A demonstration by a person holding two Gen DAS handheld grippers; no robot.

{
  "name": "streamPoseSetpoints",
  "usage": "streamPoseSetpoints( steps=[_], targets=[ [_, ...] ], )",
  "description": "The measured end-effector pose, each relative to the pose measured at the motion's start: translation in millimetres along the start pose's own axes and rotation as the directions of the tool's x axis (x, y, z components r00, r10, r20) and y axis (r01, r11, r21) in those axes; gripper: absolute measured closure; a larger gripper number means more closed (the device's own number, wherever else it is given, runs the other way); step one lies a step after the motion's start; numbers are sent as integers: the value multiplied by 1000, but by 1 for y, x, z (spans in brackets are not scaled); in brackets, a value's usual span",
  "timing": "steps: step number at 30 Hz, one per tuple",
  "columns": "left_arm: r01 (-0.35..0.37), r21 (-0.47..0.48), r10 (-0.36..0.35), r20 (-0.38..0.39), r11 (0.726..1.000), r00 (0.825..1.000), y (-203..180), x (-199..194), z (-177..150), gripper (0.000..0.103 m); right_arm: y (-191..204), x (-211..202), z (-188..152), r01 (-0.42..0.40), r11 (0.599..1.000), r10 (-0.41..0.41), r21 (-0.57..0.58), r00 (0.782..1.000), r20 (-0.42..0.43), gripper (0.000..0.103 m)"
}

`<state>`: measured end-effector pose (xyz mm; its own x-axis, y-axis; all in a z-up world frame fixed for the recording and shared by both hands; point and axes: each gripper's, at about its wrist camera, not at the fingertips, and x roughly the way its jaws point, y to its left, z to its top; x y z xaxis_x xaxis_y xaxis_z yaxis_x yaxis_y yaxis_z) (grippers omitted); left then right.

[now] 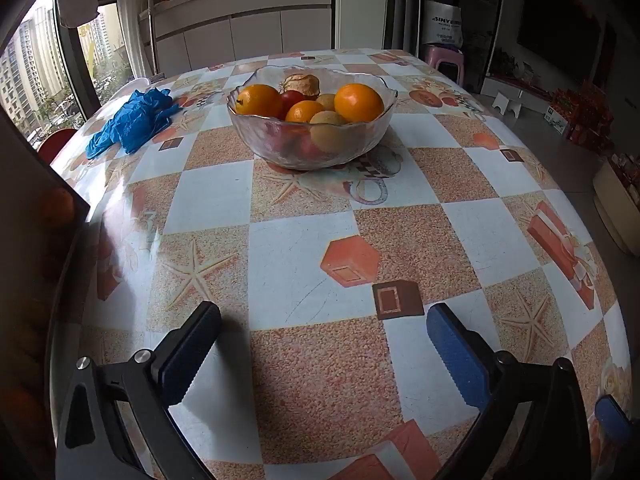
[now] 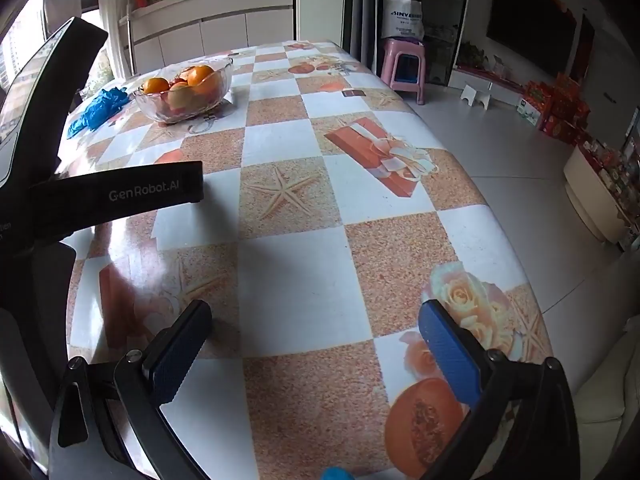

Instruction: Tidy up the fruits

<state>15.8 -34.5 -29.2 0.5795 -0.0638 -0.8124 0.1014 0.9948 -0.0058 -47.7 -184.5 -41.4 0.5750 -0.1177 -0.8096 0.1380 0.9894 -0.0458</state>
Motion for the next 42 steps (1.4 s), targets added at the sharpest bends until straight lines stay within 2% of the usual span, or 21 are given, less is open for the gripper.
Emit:
streamPoseSetpoints(
  steps=[42],
  targets=[
    [0, 0, 0, 0, 1000, 1000, 0, 0, 0, 0, 0, 0, 0, -6, 1000, 6, 3, 1000, -1, 0]
  ],
)
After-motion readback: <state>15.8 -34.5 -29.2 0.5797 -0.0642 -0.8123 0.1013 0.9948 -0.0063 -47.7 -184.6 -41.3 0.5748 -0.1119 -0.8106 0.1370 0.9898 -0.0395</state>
